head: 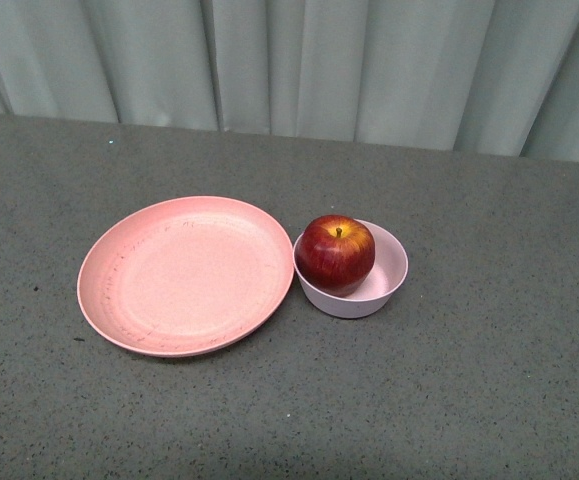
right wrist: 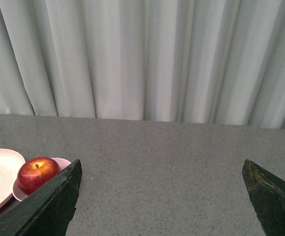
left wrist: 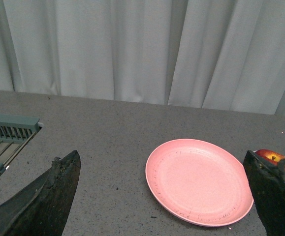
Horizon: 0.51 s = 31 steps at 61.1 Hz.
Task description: Move apple from plate to bowl
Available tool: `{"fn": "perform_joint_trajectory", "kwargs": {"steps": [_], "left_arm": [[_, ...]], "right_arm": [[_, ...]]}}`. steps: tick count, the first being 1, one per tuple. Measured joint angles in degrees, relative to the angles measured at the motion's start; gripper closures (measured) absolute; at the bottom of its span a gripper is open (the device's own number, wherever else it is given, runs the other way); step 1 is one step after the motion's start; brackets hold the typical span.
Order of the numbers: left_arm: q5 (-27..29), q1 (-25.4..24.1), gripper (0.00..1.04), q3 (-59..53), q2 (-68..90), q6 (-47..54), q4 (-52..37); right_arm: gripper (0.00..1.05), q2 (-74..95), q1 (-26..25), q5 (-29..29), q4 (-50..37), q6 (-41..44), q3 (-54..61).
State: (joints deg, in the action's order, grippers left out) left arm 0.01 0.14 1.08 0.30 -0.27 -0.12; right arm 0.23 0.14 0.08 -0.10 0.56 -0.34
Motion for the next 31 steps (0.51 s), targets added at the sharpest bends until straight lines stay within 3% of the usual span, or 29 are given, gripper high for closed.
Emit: {"fn": "perform_joint_trajectory", "kwargs": {"steps": [31], "left_arm": [[0.0,0.0,0.07,0.0,0.0,0.0,0.0]], "right_arm": [[0.09,0.0,0.0,0.0,0.0,0.0,0.0]]}}
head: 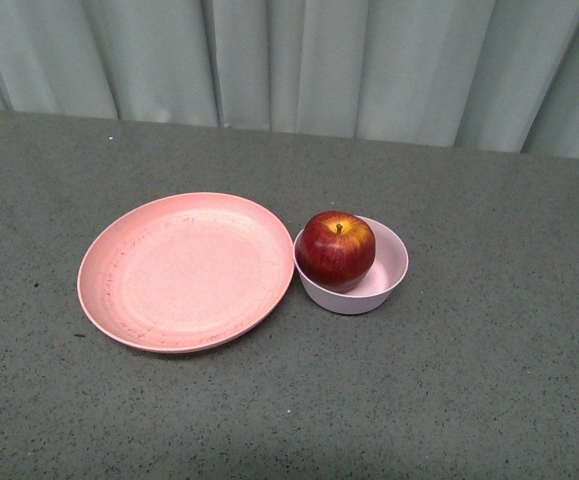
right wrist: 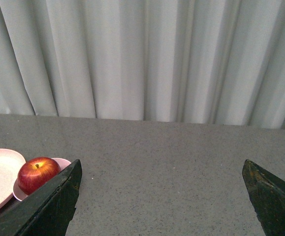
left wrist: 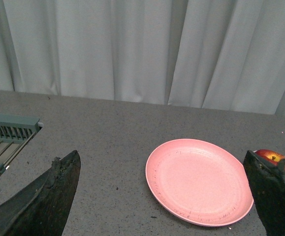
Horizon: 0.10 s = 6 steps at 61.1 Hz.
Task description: Move apple from plate to bowl
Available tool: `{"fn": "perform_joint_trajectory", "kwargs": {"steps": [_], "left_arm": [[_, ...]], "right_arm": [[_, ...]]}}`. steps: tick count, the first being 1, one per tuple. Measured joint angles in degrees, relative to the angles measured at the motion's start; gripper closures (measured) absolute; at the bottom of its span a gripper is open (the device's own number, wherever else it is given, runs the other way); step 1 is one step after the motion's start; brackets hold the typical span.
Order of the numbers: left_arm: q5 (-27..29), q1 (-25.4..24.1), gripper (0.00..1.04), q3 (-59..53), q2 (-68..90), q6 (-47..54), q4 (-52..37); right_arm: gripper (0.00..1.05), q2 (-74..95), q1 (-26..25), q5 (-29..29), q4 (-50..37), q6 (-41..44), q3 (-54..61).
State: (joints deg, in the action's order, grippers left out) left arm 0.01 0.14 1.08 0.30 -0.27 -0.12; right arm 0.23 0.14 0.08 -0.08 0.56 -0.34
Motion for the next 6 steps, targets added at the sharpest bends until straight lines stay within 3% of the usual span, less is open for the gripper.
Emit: {"fn": "perform_joint_trajectory", "kwargs": {"steps": [6], "left_arm": [[0.0,0.0,0.07,0.0,0.0,0.0,0.0]], "right_arm": [[0.09,0.0,0.0,0.0,0.0,0.0,0.0]]}}
